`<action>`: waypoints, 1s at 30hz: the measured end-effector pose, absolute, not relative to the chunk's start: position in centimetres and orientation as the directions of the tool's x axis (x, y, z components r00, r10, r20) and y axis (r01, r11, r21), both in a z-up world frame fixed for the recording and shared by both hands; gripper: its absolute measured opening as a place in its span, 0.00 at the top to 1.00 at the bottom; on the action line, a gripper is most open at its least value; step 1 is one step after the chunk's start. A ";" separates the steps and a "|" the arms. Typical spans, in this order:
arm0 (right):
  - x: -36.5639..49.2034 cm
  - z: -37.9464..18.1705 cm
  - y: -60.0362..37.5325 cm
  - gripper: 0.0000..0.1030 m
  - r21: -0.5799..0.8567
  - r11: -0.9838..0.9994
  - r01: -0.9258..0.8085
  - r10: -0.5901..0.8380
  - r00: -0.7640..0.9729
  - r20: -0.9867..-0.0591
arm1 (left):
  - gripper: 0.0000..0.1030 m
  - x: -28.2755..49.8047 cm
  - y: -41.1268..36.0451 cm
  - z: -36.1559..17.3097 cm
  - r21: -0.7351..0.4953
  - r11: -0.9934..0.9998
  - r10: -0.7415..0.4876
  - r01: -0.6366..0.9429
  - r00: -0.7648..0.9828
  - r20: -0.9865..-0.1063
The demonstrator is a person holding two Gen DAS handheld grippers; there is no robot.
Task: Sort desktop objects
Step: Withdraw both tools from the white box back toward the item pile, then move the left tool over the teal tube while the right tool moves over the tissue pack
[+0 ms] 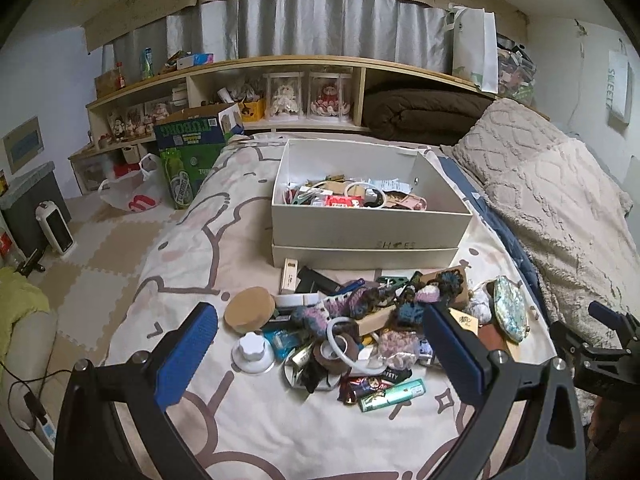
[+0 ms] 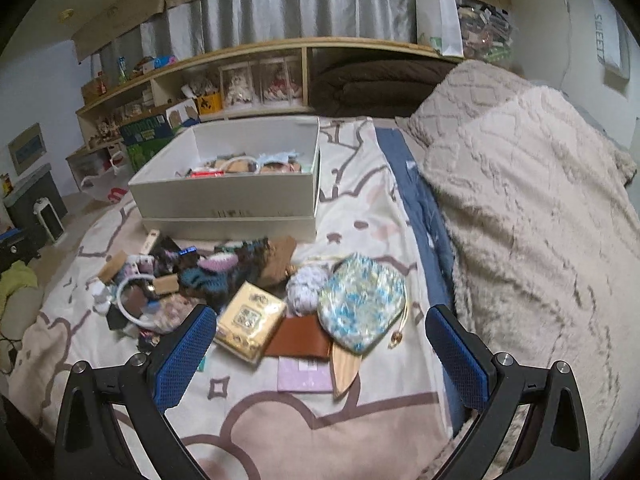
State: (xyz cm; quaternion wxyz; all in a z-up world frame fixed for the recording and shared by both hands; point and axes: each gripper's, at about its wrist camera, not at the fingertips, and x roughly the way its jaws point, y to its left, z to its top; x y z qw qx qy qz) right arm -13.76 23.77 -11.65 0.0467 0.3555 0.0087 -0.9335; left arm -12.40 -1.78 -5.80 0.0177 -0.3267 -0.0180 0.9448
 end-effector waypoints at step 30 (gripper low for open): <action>-16.3 -20.8 16.7 0.00 -0.164 -0.968 0.191 0.016 -0.603 -0.798 | 0.00 -13.8 -4.1 -15.7 -0.084 -0.996 0.069 -0.004 -0.615 -0.785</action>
